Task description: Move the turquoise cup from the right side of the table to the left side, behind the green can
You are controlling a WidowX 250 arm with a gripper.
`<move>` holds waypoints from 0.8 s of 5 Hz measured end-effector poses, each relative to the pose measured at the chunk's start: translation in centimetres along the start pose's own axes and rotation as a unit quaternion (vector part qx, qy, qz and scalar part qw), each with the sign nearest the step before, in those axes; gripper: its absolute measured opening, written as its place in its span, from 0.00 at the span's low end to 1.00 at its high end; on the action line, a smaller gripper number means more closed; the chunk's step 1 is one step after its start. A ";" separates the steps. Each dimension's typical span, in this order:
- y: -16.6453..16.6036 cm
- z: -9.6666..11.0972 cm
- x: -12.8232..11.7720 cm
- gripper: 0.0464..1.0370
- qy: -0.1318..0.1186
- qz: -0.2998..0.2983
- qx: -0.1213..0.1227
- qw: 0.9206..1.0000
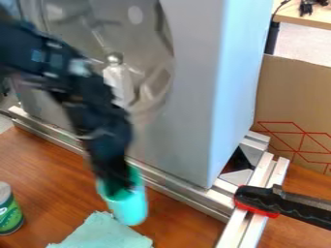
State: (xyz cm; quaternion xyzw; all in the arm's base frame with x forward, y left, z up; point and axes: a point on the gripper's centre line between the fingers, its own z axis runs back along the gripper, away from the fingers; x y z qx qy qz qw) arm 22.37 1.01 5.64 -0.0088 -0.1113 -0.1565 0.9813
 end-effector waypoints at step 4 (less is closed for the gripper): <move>10.9 0.4 -2.3 0.06 -0.003 0.079 0.026 0.997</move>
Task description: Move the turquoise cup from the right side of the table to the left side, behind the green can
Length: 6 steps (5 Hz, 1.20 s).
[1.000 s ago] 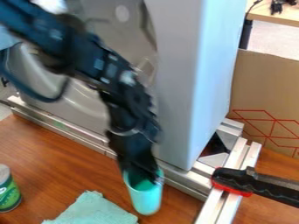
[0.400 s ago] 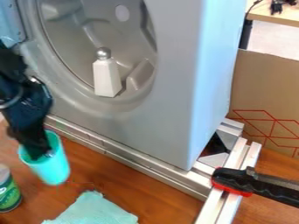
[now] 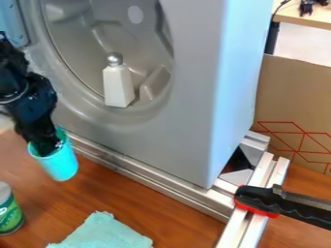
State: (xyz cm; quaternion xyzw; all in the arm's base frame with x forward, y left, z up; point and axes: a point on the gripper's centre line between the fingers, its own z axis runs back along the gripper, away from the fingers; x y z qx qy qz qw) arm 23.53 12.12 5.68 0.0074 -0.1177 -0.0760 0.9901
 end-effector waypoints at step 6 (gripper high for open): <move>4.1 -5.3 0.0 0.11 0.133 0.033 -0.003 0.991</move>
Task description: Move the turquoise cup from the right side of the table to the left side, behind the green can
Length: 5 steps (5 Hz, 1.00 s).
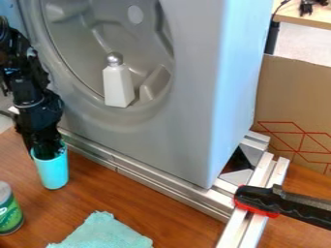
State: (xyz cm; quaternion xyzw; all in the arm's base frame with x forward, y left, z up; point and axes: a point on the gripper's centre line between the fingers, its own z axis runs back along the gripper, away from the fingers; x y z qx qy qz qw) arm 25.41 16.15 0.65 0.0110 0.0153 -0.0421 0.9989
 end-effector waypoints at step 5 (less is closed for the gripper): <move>-0.7 6.0 -3.6 0.97 -0.034 0.039 0.013 0.999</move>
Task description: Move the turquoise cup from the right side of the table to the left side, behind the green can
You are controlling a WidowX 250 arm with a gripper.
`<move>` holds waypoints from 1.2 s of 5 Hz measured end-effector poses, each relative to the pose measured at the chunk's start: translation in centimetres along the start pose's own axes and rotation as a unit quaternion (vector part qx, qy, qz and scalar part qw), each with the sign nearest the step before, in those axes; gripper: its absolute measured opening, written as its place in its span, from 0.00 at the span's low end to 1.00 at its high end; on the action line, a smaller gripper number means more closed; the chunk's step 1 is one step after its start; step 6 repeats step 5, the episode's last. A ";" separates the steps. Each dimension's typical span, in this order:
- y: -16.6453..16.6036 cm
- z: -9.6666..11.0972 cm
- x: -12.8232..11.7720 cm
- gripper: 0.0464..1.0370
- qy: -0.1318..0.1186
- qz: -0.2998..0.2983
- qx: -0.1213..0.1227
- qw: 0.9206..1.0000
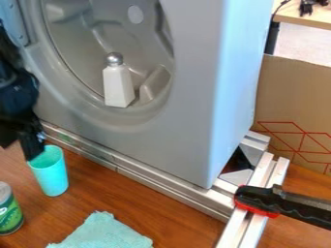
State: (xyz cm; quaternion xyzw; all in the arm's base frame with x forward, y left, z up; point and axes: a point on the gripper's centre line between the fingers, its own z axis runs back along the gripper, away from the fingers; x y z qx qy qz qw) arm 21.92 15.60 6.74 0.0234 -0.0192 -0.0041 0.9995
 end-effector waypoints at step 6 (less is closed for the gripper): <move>-14.2 2.8 -6.2 0.96 0.060 -0.171 -0.056 0.982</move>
